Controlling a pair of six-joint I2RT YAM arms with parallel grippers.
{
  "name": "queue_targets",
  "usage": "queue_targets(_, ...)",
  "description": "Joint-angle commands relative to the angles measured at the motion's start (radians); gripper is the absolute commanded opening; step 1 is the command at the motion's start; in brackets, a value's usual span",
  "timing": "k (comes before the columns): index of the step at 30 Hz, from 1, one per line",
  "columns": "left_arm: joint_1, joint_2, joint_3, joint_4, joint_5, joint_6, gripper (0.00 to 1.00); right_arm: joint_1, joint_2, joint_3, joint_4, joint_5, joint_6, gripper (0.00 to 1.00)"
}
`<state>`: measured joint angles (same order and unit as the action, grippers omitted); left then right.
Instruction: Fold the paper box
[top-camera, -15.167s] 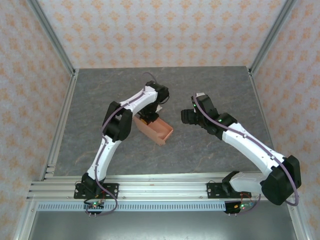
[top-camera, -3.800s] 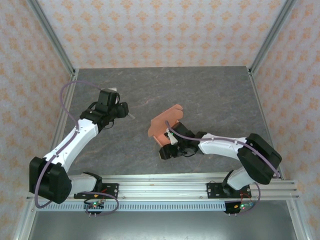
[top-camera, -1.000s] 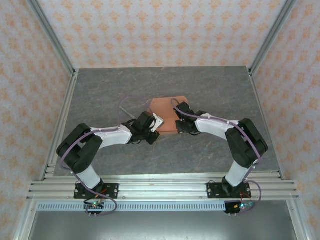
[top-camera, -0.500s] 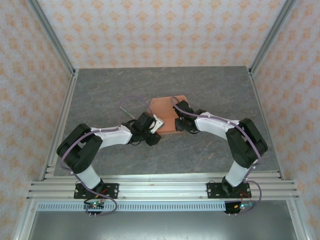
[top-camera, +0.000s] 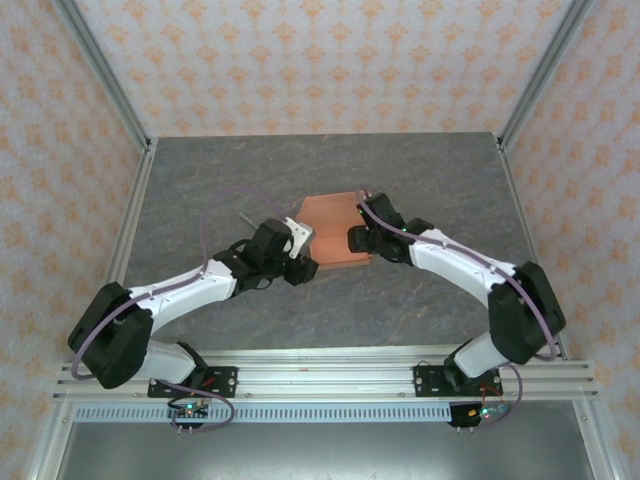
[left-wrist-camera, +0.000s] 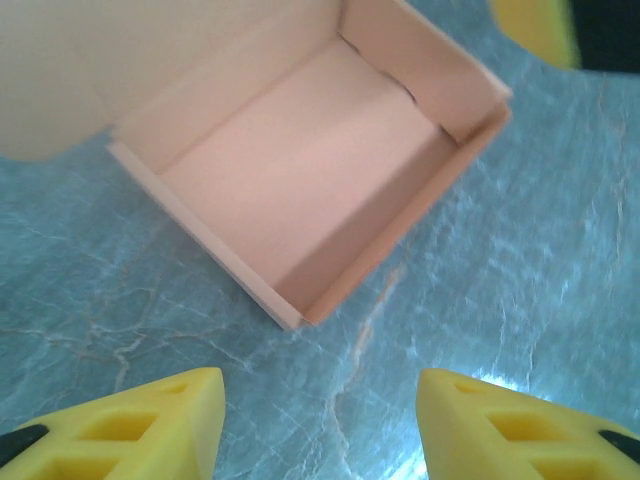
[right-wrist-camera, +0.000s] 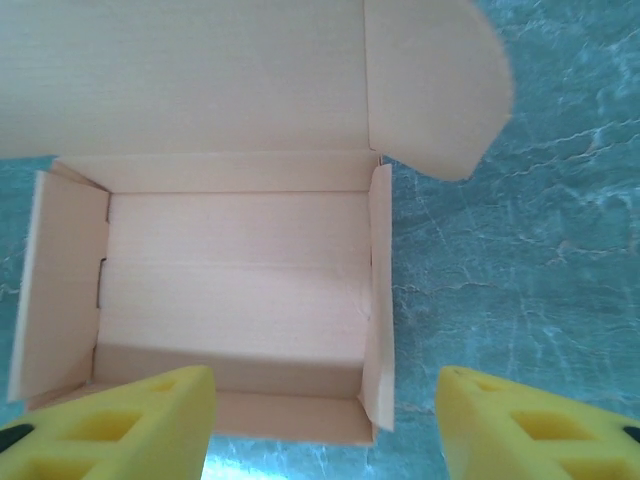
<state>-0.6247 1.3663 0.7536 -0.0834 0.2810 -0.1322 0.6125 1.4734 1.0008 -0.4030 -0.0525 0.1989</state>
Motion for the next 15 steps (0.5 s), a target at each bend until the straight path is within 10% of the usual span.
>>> queue_targets(1, 0.021, 0.009, 0.009, 0.063, -0.065, -0.184, 0.53, -0.012, -0.024, -0.06, -0.073, -0.006, -0.047, 0.61)
queue_targets(15, 0.022, 0.247, 0.181, 0.046, -0.192, -0.396, 0.51, -0.04, 0.008, -0.123, -0.086, -0.095, -0.042, 0.56)
